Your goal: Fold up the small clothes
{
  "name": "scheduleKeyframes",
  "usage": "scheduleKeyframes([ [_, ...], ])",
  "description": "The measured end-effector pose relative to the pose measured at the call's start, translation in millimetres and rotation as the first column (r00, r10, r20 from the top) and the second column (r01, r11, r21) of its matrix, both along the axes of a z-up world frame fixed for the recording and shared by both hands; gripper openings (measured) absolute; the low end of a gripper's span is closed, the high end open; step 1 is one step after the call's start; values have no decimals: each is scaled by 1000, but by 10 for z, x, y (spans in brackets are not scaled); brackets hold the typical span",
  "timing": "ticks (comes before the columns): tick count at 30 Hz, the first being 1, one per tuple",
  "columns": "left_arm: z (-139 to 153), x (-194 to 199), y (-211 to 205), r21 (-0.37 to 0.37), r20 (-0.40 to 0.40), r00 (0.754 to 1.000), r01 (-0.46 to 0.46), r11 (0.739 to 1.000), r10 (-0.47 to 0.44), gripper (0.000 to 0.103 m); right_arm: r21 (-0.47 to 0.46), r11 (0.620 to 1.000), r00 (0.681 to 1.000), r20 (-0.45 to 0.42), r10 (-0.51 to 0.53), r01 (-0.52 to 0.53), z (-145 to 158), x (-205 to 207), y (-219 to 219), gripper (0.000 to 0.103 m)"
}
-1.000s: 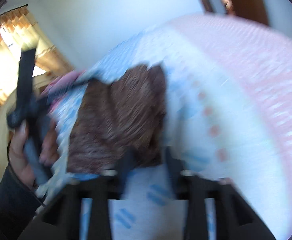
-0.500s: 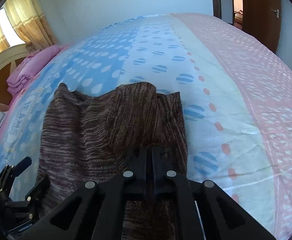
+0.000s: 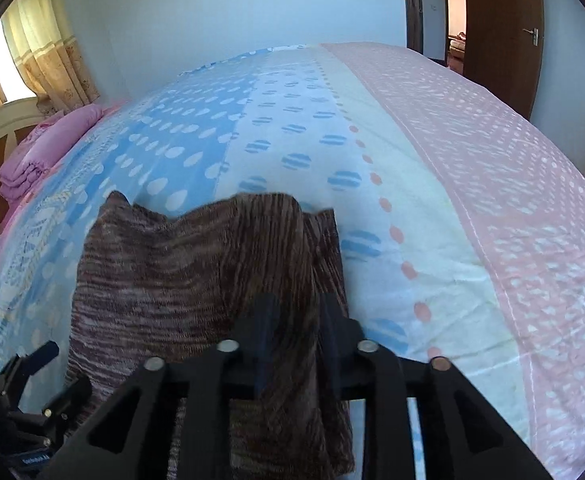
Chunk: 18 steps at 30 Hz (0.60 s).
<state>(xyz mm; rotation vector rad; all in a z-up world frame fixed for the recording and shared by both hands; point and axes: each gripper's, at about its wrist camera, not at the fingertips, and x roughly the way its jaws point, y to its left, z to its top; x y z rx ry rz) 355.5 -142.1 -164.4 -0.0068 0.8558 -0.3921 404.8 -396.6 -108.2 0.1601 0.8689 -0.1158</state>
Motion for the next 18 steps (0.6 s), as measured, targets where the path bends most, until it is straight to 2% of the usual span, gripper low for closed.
scheduleKeyframes([
  [3, -9, 6, 30, -25, -10, 1000, 1, 1000, -2, 99, 19, 998, 997, -52, 55, -54, -37, 314, 14, 36],
  [4, -4, -11, 25, -23, -7, 1000, 1, 1000, -2, 99, 21, 997, 994, -75, 75, -74, -81, 424, 26, 28],
  [5, 3, -24, 13, -17, 1, 1000, 1, 1000, -1, 99, -9, 998, 993, -94, 68, -69, -115, 491, 35, 11],
  [6, 8, -37, 3, -11, 7, 1000, 1, 1000, -1, 100, -44, 998, 994, -94, 45, -50, -122, 515, 37, 3],
  [8, 14, -50, -5, 2, 17, 1000, -3, 1000, 3, 103, -36, 998, 999, -35, 41, -42, -40, 426, 48, 3],
  [10, 14, -44, -6, 9, 23, 1000, -6, 1000, 5, 103, -58, 998, 997, 58, 42, -39, 115, 238, 99, 3],
  [12, 19, -54, -19, 18, 30, 1000, -5, 1000, 4, 103, -96, 995, 994, 108, 19, -9, 208, 115, 125, 3],
  [14, 25, -70, -34, 28, 38, 999, 0, 1000, -1, 103, -108, 993, 997, 68, -34, 41, 122, 174, 40, 3],
  [18, 29, -96, -98, 68, 56, 998, 13, 998, -16, 103, -115, 993, 995, -89, -35, 24, -296, 461, -85, 4],
])
